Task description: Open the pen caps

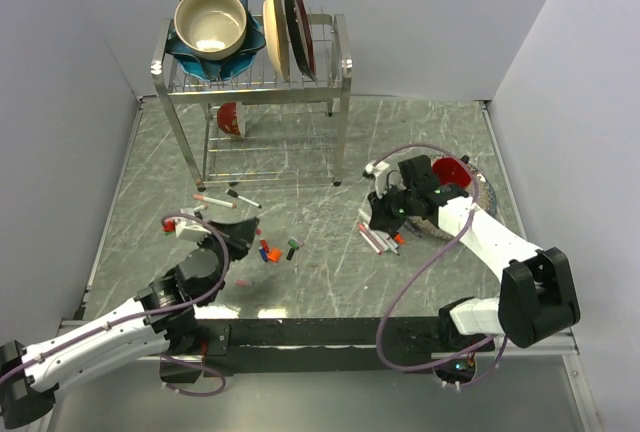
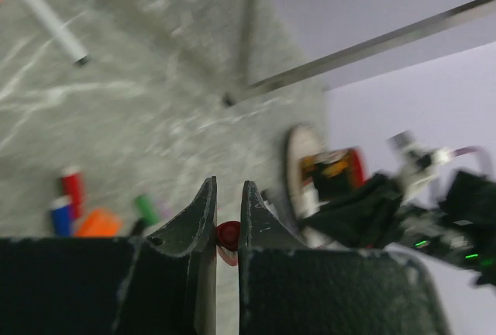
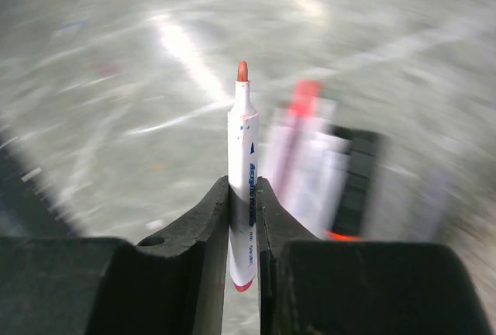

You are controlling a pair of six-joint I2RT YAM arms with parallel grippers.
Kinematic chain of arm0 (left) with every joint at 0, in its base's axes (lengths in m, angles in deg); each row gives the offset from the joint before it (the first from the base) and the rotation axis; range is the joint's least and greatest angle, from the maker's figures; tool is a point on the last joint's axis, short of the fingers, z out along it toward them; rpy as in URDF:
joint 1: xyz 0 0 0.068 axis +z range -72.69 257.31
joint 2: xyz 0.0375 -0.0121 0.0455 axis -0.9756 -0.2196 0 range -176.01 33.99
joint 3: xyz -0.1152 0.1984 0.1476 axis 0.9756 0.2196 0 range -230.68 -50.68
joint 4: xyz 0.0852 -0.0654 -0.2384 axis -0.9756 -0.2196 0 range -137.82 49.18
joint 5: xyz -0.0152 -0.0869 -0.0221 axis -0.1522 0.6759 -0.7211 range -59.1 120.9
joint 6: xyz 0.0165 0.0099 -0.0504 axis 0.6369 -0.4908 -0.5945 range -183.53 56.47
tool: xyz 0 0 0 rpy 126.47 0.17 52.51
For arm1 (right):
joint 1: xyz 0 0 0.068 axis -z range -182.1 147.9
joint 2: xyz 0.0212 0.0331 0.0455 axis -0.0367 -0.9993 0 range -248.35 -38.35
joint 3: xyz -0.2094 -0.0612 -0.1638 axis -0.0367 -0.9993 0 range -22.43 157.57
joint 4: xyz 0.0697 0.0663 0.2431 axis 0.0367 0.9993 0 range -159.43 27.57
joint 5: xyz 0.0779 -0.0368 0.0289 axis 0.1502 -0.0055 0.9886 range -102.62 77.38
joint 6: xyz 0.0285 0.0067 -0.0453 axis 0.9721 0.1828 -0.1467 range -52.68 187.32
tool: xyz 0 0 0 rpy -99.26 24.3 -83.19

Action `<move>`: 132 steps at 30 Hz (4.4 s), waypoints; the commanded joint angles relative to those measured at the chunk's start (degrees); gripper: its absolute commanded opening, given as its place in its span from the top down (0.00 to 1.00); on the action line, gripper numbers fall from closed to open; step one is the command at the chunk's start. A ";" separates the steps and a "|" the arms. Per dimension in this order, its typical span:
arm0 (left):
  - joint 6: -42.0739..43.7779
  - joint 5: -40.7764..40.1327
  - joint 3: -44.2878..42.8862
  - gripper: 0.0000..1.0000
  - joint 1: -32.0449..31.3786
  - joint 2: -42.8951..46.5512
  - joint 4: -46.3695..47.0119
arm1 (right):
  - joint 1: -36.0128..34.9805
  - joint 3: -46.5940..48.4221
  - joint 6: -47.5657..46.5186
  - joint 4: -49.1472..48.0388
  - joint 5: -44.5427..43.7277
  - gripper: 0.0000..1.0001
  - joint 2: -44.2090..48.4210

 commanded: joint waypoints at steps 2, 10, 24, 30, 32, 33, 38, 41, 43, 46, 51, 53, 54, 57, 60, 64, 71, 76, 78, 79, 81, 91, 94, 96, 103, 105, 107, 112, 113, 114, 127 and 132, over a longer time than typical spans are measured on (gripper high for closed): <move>-7.73 3.29 2.36 0.99 0.26 1.96 -16.07 | 2.03 -0.15 4.59 -6.85 -17.59 0.98 -1.33; -7.91 5.40 4.12 0.99 0.44 -0.23 -17.31 | 3.88 1.43 3.89 -4.65 -23.22 0.86 -7.65; 10.09 9.01 -7.73 0.94 0.79 -24.20 -16.26 | 5.37 2.57 3.19 -2.63 -22.18 0.68 -10.73; 16.95 14.28 -11.43 0.96 0.70 -31.78 -12.74 | 5.72 3.10 2.49 -1.75 -20.51 0.59 -9.51; 18.71 15.68 -13.53 0.96 0.79 -33.89 -12.39 | 6.07 3.80 1.08 -0.17 -17.96 0.56 -8.98; 20.46 16.04 -14.41 0.95 0.88 -36.42 -12.47 | 6.16 4.07 0.55 0.97 -17.00 0.55 -8.54; 24.95 18.50 -20.83 0.94 0.79 -45.65 -13.18 | 6.95 4.33 -0.86 1.59 -13.12 0.53 -5.82; 26.10 18.24 -23.64 0.93 0.79 -50.40 -14.05 | 7.57 4.33 -0.95 1.68 -11.89 0.52 -4.94; 26.19 16.84 -25.39 0.92 0.96 -52.34 -14.85 | 7.92 4.42 -1.03 1.86 -11.36 0.52 -4.76; 26.46 15.78 -27.16 0.91 0.88 -55.16 -16.08 | 8.10 4.42 -1.03 2.03 -10.57 0.52 -4.32; 26.98 15.95 -29.09 0.83 1.05 -58.33 -16.87 | 8.19 4.51 -1.12 2.21 -9.87 0.52 -4.23; 26.81 15.69 -29.45 0.80 1.05 -59.29 -17.22 | 8.18 4.60 -1.12 2.38 -9.69 0.52 -4.05; 26.55 15.34 -29.71 0.78 1.05 -59.56 -17.48 | 8.27 4.60 -1.21 2.38 -9.60 0.52 -3.97; 26.19 14.64 -29.80 0.71 1.23 -59.74 -18.10 | 8.19 4.60 -1.21 2.47 -9.25 0.51 -3.97; 26.02 14.55 -29.71 0.68 1.32 -59.47 -18.19 | 8.36 4.68 -1.21 2.56 -9.08 0.51 -3.97; 25.84 14.37 -29.89 0.66 1.23 -58.42 -18.54 | 8.45 4.68 -1.30 2.65 -8.64 0.51 -3.88; 24.35 11.21 -28.93 0.43 2.28 -52.19 -18.19 | 8.62 4.68 -1.47 2.65 -8.02 0.51 -3.53; 21.90 13.22 -25.32 0.25 10.25 -44.89 -13.45 | 8.80 4.68 -1.56 2.74 -7.58 0.51 -3.09; 17.18 12.97 -24.00 0.19 14.99 -42.79 -12.74 | 8.80 4.68 -1.56 2.74 -7.41 0.51 -2.91; 14.36 11.92 -23.91 0.16 16.16 -42.60 -13.70 | 8.89 4.68 -1.65 2.82 -7.41 0.51 -2.82; 7.51 9.63 -25.57 0.21 19.22 -43.90 -18.24 | 8.89 4.77 -1.65 2.74 -7.32 0.51 -2.74; -3.25 13.13 -42.79 0.59 25.66 -65.61 -33.21 | 9.06 4.77 -1.56 2.74 -6.97 0.51 -2.03; -2.99 13.84 -44.04 0.60 26.10 -69.66 -31.91 | 9.15 4.77 -1.47 2.82 -6.79 0.51 -1.86; -2.90 14.28 -44.48 0.60 26.45 -71.42 -31.29 | 9.06 4.77 -1.47 2.82 -6.53 0.51 -1.94; -1.85 15.07 -47.72 0.57 27.59 -76.08 -32.25 | 9.06 4.95 -1.47 3.00 -6.18 0.51 -1.77; -1.93 15.42 -48.43 0.57 28.12 -78.10 -33.38 | 9.06 4.95 -1.47 3.09 -6.09 0.51 -1.59; -2.11 15.34 -49.57 0.58 28.38 -79.94 -34.36 | 9.15 4.95 -1.47 3.00 -6.09 0.51 -1.59; -1.85 15.60 -49.32 0.59 28.47 -80.05 -34.36 | 9.06 4.95 -1.47 3.00 -6.00 0.51 -1.68; -1.84 15.60 -48.53 0.59 28.47 -79.60 -34.01 | 9.15 4.95 -1.47 3.00 -6.00 0.51 -1.68; -1.93 15.25 -48.43 0.59 28.47 -79.25 -33.66 | 9.06 4.95 -1.47 3.00 -6.00 0.51 -1.68; -0.88 15.42 -48.35 0.70 30.85 -81.89 -34.36 | 9.15 4.95 -1.47 3.00 -5.74 0.51 -1.33; -0.70 15.42 -46.50 0.88 30.85 -81.53 -34.27 | 9.24 5.03 -1.47 3.09 -5.56 0.50 -1.24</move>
